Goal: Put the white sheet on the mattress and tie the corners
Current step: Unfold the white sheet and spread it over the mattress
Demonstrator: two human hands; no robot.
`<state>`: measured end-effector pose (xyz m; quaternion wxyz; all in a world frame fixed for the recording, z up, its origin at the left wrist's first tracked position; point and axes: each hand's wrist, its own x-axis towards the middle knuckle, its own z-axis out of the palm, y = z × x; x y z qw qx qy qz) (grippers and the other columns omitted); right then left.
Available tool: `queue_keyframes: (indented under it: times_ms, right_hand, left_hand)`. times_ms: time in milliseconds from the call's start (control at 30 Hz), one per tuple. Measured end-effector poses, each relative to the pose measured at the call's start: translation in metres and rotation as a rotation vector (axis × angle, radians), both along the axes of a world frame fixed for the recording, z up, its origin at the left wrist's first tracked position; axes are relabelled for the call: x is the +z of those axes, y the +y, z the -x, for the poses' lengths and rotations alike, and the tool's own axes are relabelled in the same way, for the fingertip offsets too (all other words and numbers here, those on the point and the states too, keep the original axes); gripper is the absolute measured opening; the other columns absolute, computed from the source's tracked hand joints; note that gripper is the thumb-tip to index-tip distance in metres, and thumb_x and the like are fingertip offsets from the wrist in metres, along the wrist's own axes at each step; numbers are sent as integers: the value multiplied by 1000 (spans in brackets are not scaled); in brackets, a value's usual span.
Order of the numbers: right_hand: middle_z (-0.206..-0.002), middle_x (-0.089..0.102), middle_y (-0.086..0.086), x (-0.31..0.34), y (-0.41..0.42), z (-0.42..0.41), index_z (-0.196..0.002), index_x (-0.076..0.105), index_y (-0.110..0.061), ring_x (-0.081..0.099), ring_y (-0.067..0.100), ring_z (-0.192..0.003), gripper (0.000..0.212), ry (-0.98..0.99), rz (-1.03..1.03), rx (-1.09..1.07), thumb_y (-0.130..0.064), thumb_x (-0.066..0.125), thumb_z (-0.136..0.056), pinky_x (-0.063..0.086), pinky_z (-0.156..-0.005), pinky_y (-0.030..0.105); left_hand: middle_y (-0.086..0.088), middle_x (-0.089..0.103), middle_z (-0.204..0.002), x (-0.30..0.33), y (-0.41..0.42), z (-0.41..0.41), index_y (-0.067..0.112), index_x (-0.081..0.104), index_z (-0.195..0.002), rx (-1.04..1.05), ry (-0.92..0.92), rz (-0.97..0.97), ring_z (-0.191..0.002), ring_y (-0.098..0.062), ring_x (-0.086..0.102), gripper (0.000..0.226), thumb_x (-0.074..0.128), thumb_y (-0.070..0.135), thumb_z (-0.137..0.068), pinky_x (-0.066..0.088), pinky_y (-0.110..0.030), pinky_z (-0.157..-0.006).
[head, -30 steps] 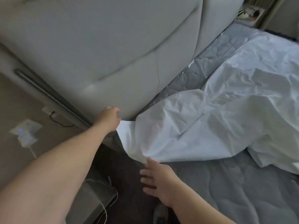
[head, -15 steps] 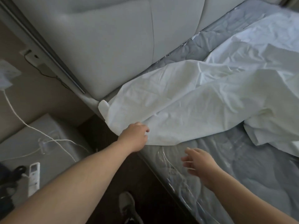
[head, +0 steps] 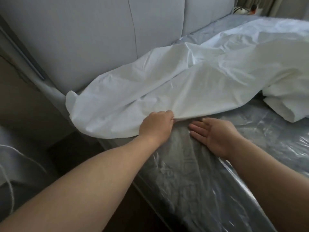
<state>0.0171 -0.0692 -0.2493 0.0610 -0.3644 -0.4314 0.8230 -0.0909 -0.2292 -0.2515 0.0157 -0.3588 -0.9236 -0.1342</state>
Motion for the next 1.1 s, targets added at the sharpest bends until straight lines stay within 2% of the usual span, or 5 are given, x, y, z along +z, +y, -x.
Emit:
queue_keyframes:
  times_ms: [267, 467, 667, 800, 1100]
  right_hand:
    - [-138, 58, 14, -12, -20, -19, -158, 26, -7, 67, 29, -111, 52, 208, 183, -84, -24, 36, -110, 57, -85, 46]
    - [-113, 77, 1, 26, -44, -17, -131, 64, -18, 75, 20, -100, 40, 281, 230, -116, -45, 51, -104, 57, -82, 39]
    - [-127, 71, 9, 42, -73, -27, -136, 63, -15, 70, 32, -114, 37, 409, 309, -200, -33, 54, -105, 54, -102, 52]
    - [-72, 63, -1, 50, -73, -62, -108, 61, -11, 65, 12, -66, 13, 580, 398, -325, -17, 51, -102, 62, -79, 41]
    - [-121, 73, 9, 64, -166, -113, -128, 58, -8, 71, 29, -111, 35, 382, -313, -233, -2, 63, -93, 55, -100, 47]
  left_hand:
    - [2, 48, -67, 14, -49, -32, 23, 38, -69, -21, -248, -222, -75, -29, 53, 47, 37, 47, -110, 32, -40, -66]
    - [3, 50, -59, 53, -87, -39, 18, 46, -65, -113, -285, -210, -59, -14, 49, 61, 44, 73, -89, 33, -30, -57]
    - [4, 48, -66, 73, -111, -50, 24, 35, -65, -243, -51, 120, -73, -31, 57, 42, 63, 33, -96, 31, -34, -59]
    - [-7, 65, -85, 80, -129, -64, 26, 38, -76, -272, 52, 160, -79, -33, 60, 30, 58, 31, -97, 35, -34, -63]
    - [-1, 62, -105, 61, -193, -56, 27, 48, -94, -50, -9, 343, -89, -24, 58, 21, 60, 43, -96, 49, -40, -74]
